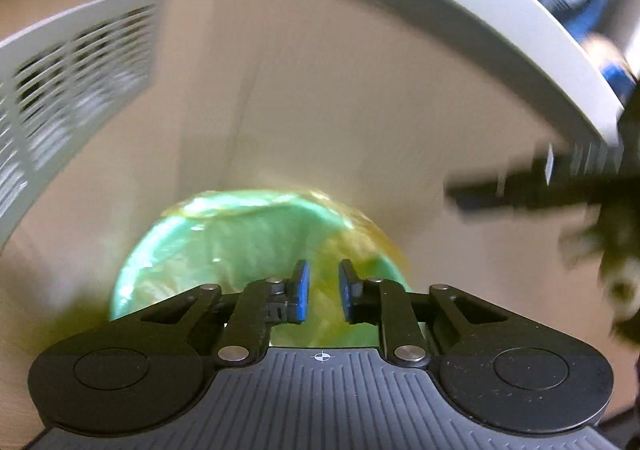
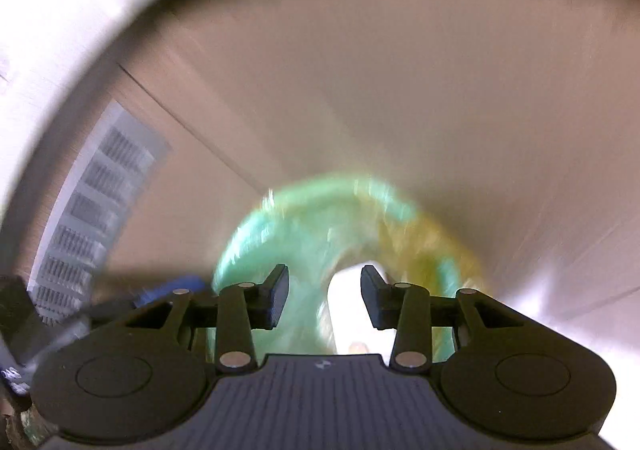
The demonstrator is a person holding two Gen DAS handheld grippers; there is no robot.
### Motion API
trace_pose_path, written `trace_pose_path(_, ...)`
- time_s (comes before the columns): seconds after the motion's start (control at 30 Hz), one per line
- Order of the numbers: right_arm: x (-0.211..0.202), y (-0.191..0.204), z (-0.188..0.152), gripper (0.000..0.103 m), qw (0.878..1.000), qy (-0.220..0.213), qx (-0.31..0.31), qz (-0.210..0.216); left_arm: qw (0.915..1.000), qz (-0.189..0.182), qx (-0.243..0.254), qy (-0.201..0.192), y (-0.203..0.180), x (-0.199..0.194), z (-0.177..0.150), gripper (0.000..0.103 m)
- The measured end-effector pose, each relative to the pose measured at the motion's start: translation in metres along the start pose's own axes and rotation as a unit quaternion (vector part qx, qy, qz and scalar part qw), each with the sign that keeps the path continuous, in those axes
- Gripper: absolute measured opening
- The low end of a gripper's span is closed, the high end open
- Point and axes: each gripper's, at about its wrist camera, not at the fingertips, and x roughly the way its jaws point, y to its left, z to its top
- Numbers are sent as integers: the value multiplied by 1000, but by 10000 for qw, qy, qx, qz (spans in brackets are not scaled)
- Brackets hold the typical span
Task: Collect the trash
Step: 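Raise both tools from the bin back to the counter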
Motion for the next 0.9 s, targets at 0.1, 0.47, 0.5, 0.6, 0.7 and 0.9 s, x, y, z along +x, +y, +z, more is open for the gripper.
trace_pose_path(0.1, -33, 5, -11, 40, 9978, -465, 199, 426, 9977, -158, 533, 380, -30, -17, -13, 16)
trace_pose_path(0.47, -92, 21, -34, 48, 9880, -1304, 21, 825, 9965, -643, 345, 402, -65, -211, -62, 16)
trace_pose_path(0.5, -94, 29, -35, 49, 9866, -1371, -53, 885, 9985, -391, 387, 0, -70, -230, -60, 16)
trace_pose_path(0.6, -92, 58, -42, 53, 9814, -1637, -449, 896, 9884, 448, 309, -1420, -71, -281, -51, 16)
trace_pose_path(0.7, -103, 92, -48, 57, 9707, -2062, -1104, 551, 9653, 1136, -77, -2350, -66, -319, -35, 16)
trace_pose_path(0.9, -148, 162, -29, 74, 9290, -3005, -2138, 294, 9291, 2074, -47, -3060, -84, -388, 15, 16)
